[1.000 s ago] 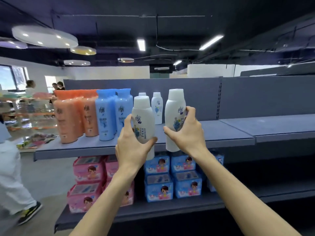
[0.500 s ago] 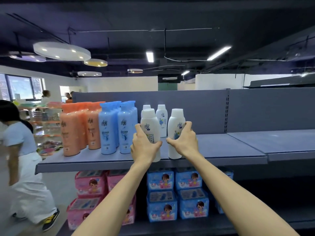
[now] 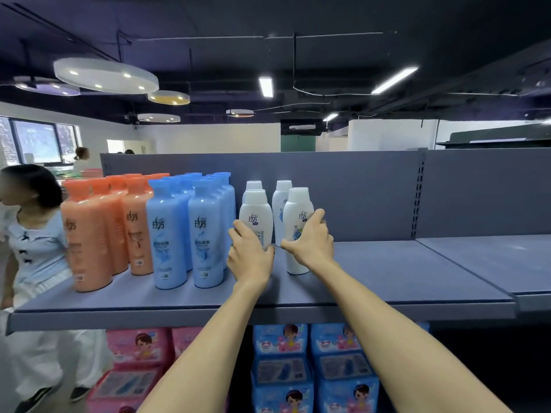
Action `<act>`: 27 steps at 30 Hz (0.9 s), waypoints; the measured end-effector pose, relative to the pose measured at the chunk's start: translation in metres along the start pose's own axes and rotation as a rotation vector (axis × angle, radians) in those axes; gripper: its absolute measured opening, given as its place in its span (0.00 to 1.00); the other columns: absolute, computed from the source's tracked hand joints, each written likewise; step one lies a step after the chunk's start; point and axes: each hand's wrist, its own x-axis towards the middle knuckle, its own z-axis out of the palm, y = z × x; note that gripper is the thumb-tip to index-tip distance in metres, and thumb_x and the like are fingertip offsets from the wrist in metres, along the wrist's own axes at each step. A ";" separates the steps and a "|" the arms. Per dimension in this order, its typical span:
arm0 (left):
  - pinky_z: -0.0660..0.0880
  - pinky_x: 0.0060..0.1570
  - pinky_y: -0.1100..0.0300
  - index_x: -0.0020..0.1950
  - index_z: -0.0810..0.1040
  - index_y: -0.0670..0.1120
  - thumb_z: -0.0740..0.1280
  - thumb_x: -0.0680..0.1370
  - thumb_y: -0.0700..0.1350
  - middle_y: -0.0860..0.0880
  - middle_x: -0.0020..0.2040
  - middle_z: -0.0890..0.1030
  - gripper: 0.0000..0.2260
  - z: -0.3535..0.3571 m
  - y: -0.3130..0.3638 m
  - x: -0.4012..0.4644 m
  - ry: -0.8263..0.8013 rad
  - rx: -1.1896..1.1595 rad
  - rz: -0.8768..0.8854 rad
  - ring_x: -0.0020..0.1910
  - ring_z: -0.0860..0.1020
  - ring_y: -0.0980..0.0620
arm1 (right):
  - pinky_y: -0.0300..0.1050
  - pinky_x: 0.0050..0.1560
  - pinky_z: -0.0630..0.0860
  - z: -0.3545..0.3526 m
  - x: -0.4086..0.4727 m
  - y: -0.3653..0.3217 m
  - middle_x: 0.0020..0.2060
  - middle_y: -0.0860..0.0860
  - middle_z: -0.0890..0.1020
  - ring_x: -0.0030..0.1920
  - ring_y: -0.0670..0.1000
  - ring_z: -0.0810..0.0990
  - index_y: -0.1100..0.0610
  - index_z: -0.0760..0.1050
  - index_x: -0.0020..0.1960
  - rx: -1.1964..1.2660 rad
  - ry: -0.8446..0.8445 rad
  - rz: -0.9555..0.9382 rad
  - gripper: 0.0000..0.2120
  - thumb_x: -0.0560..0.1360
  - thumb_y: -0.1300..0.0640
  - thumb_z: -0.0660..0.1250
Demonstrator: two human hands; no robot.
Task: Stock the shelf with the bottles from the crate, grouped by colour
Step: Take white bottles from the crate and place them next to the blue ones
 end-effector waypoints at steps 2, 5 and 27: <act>0.73 0.45 0.48 0.65 0.62 0.39 0.72 0.74 0.51 0.42 0.60 0.69 0.29 0.013 0.000 0.012 0.002 0.035 -0.003 0.53 0.79 0.38 | 0.46 0.44 0.66 0.011 0.014 0.001 0.51 0.53 0.70 0.51 0.61 0.77 0.58 0.58 0.56 -0.002 -0.003 0.000 0.33 0.65 0.51 0.77; 0.74 0.45 0.48 0.66 0.62 0.38 0.72 0.74 0.51 0.42 0.60 0.69 0.29 0.031 -0.002 0.029 0.005 0.062 -0.019 0.53 0.79 0.38 | 0.46 0.44 0.66 0.025 0.033 0.003 0.49 0.52 0.69 0.52 0.61 0.78 0.58 0.58 0.56 -0.011 -0.002 0.001 0.32 0.65 0.51 0.76; 0.74 0.45 0.46 0.64 0.63 0.38 0.73 0.73 0.51 0.42 0.60 0.69 0.30 0.089 -0.016 0.093 0.017 0.067 -0.043 0.57 0.76 0.39 | 0.47 0.43 0.69 0.071 0.086 0.007 0.50 0.53 0.68 0.51 0.64 0.78 0.59 0.59 0.57 -0.022 0.020 0.007 0.32 0.66 0.50 0.76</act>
